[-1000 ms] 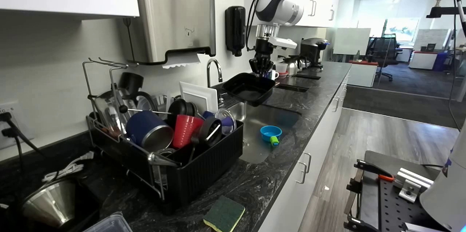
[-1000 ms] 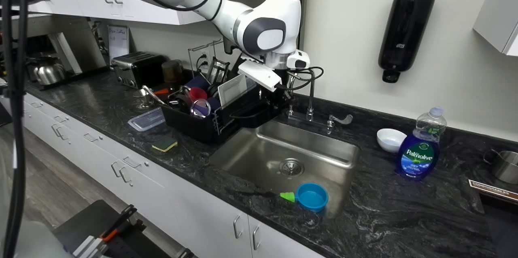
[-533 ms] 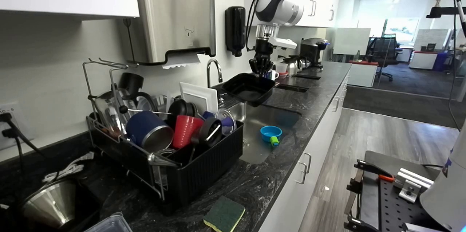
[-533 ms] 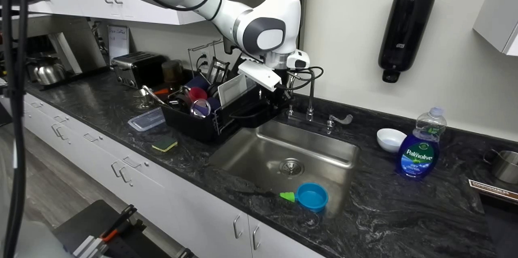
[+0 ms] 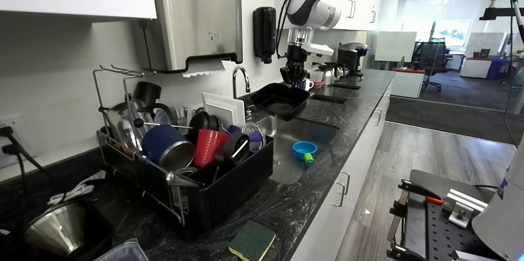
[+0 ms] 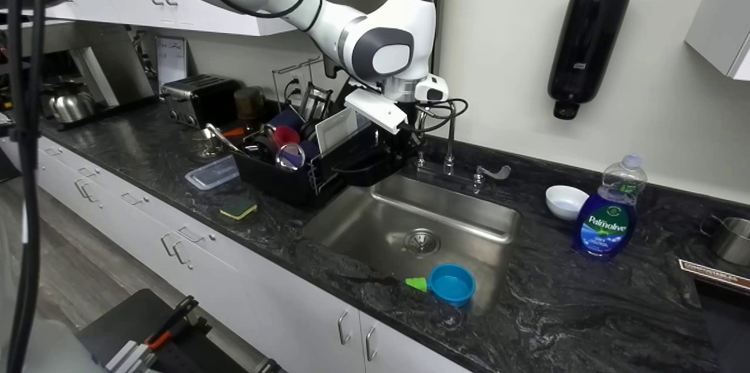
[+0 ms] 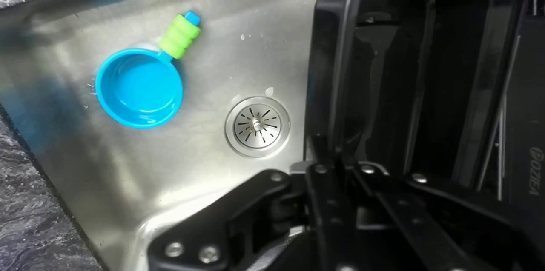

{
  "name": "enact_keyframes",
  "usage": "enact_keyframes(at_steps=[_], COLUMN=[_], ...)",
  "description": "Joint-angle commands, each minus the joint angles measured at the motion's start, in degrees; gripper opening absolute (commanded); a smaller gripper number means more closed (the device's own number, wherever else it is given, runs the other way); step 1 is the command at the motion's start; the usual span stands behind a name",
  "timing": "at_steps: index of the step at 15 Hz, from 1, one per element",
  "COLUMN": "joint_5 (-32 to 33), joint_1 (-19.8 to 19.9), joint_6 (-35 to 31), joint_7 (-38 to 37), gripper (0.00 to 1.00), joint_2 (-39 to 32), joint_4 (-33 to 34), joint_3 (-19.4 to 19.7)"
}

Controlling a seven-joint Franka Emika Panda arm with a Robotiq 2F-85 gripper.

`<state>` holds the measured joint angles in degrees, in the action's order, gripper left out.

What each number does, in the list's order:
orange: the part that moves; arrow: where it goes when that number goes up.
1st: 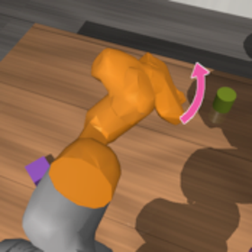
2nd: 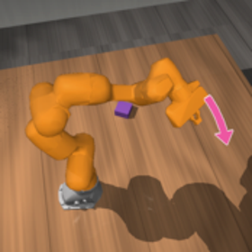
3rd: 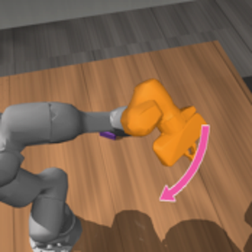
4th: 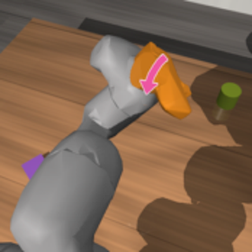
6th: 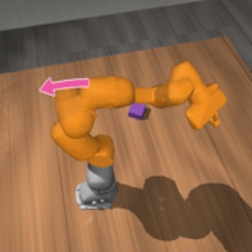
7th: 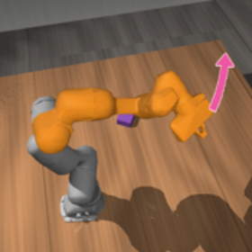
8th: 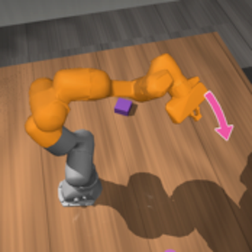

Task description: Remove the black bowl from the dishrack and place it in the sink

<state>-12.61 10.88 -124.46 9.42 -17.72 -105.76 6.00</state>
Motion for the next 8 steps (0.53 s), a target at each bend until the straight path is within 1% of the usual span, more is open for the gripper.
enact_keyframes(at_steps=[1,8], joint_5=[-0.55,-2.01], joint_1=[0.83,3.66], joint_6=[1.55,2.29], joint_7=[1.30,4.61], gripper=[0.02,0.02], joint_2=[-2.80,-8.51], joint_4=[1.89,3.92], joint_3=[-0.51,-1.12])
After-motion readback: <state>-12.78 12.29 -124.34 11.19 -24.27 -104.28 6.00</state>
